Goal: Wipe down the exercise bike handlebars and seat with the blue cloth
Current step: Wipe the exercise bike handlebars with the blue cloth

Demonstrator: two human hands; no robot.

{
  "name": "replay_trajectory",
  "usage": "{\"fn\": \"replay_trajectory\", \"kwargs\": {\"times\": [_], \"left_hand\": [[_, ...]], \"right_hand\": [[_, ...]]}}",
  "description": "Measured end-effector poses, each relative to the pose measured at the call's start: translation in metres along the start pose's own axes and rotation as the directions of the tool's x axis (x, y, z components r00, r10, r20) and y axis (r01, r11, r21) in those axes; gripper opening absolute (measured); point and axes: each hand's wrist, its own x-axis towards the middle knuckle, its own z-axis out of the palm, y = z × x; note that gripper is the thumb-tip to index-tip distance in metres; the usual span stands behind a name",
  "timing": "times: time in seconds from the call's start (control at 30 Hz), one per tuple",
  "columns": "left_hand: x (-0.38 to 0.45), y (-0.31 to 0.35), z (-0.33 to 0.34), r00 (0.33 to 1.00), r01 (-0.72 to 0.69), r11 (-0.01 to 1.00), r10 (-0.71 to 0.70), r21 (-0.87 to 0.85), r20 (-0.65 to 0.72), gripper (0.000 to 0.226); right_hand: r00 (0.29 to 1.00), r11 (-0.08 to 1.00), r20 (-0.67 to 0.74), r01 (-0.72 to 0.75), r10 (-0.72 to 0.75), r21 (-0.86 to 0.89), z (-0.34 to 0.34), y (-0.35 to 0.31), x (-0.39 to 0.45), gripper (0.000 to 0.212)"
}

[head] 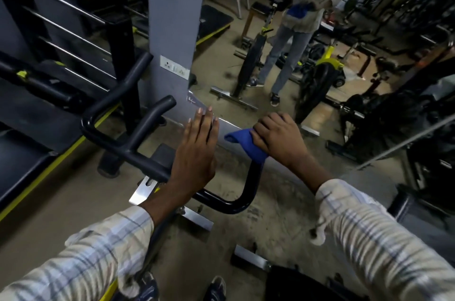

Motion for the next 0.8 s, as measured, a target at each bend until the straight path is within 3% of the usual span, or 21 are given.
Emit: {"fn": "replay_trajectory", "kwargs": {"times": [0.13, 0.2, 0.3, 0.43, 0.53, 0.7, 0.8], "left_hand": [[0.001, 0.001, 0.001, 1.0, 0.003, 0.999, -0.003, -0.032, -0.009, 0.098], [0.001, 0.003, -0.001, 1.0, 0.011, 1.0, -0.011, -0.026, -0.008, 0.098], [0.0, 0.003, -0.003, 1.0, 0.007, 1.0, -0.007, -0.001, -0.008, 0.1], [0.001, 0.003, -0.003, 1.0, 0.0, 1.0, 0.0, 0.019, 0.002, 0.1], [0.001, 0.005, -0.004, 1.0, 0.003, 0.999, -0.003, 0.036, 0.004, 0.099], [0.0, 0.008, -0.007, 1.0, 0.016, 0.998, -0.016, 0.061, 0.004, 0.1], [-0.001, 0.009, -0.008, 1.0, 0.019, 0.997, -0.019, 0.08, 0.007, 0.1]], "right_hand": [[0.974, 0.968, -0.029, -0.218, 0.223, 0.122, -0.007, -0.008, 0.003, 0.036], [0.899, 0.87, 0.012, -0.427, 0.438, 0.246, -0.013, -0.002, 0.015, 0.038], [0.757, 0.73, 0.051, -0.644, 0.651, 0.23, -0.021, 0.011, 0.028, 0.048], [0.752, 0.72, 0.166, -0.658, 0.637, 0.219, -0.025, -0.003, 0.009, 0.053], [0.746, 0.764, 0.28, -0.643, 0.605, 0.063, -0.014, -0.023, 0.001, 0.068], [0.723, 0.677, 0.331, -0.688, 0.607, 0.261, -0.01, -0.03, 0.014, 0.038], [0.696, 0.612, 0.324, -0.718, 0.64, 0.332, -0.015, -0.023, 0.02, 0.035]]}}
